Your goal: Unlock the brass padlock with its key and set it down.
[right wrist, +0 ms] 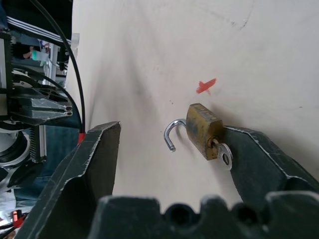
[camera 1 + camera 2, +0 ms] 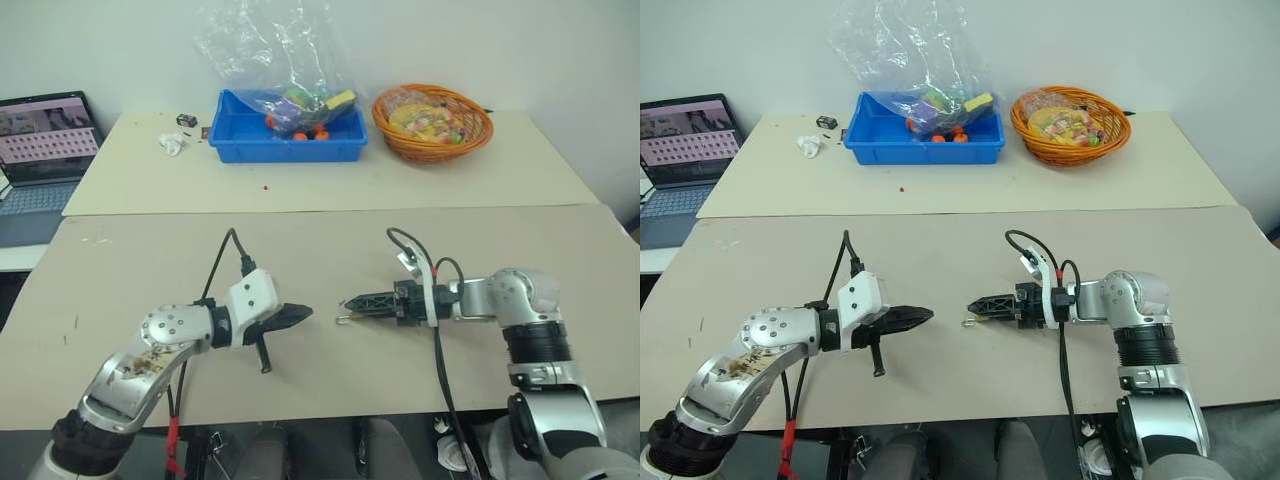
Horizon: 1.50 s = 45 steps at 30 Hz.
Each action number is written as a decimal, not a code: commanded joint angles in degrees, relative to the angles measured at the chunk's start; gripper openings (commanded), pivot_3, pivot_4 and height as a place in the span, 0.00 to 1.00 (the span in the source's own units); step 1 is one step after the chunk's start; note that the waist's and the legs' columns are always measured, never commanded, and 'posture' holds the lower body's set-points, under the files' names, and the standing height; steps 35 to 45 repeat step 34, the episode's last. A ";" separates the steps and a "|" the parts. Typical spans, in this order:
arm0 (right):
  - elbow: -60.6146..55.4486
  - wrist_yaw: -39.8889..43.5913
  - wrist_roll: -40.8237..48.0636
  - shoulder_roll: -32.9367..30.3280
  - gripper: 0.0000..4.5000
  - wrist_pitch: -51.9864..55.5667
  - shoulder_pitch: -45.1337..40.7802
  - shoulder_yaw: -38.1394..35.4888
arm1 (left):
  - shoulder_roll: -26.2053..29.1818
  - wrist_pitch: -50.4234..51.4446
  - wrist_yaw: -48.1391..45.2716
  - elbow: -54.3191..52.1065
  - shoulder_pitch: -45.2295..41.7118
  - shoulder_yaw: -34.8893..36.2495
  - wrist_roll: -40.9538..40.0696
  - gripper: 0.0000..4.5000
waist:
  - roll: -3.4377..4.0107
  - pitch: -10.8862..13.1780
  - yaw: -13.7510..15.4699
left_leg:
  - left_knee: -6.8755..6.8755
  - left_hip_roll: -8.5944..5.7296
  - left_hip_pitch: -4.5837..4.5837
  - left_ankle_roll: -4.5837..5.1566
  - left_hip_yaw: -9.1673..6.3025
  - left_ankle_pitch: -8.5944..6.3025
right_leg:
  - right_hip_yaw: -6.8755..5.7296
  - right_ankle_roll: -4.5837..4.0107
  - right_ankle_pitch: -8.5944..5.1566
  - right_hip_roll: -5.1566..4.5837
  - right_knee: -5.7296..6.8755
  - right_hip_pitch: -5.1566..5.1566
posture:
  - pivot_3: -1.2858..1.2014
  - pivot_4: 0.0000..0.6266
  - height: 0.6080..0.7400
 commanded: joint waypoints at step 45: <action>-27.43 16.38 -17.21 -19.83 0.82 -50.53 26.11 0.15 | -4.96 -3.02 -0.23 4.40 -2.92 -0.03 0.33 0.00 | -0.02 -0.03 0.79 | 0.56 0.02 0.09 0.05 0.00 -0.03 | 0.07 0.07 -0.01 0.01 0.00 0.21 | 0.52 0.24 0.91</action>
